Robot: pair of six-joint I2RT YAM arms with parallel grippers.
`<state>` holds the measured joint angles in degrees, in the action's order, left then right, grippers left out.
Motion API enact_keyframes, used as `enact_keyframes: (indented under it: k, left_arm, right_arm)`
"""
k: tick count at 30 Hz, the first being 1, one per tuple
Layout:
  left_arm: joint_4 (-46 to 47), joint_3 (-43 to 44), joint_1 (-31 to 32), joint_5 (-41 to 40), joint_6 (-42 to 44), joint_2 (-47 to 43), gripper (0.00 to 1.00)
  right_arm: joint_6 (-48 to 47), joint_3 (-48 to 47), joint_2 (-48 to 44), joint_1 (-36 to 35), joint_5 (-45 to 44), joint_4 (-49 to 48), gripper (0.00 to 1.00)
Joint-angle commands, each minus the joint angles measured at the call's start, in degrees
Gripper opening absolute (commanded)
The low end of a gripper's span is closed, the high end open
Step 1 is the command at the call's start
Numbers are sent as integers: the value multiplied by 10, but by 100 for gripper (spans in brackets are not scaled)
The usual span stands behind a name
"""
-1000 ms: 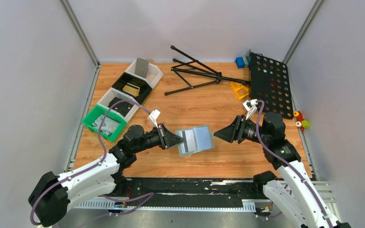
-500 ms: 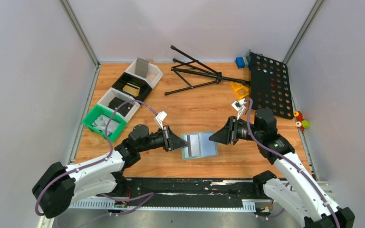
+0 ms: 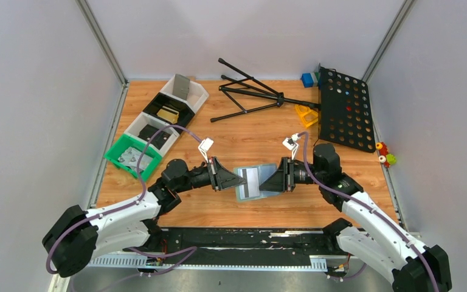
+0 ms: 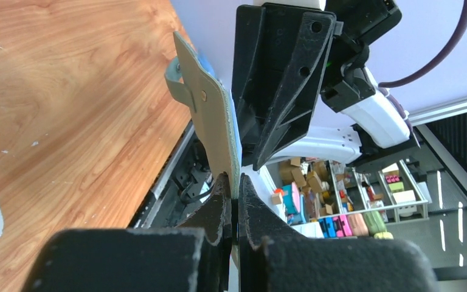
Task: Take the credit cards out of the card holder
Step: Remove the credit card from the card holder.
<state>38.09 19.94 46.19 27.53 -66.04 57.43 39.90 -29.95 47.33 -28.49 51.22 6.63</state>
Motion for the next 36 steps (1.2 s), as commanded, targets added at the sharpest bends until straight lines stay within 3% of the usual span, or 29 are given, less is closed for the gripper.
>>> enact_keyframes:
  k: [1,6,10,17,25,32,36]
  left_arm:
    - [76,28,9,16,-22,-3,0]
    - [83,33,14,17,-27,1,0]
    - [88,33,15,15,-30,0,0]
    - [109,23,15,10,-42,-1,0]
    - [76,14,14,-14,-38,-23,1]
    - [37,9,13,-39,-30,-52,6]
    - [-42,20,12,-61,-2,-56,6]
  right_arm:
    - [36,5,0,-6,24,-61,30]
    - [73,9,5,-7,53,-122,26]
    - [92,9,4,-7,65,-144,13]
    - [123,20,-8,-6,66,-175,0]
    - [79,21,-32,22,36,-80,0]
    - [70,53,-43,69,71,-71,0]
    - [43,49,-55,86,68,-22,0]
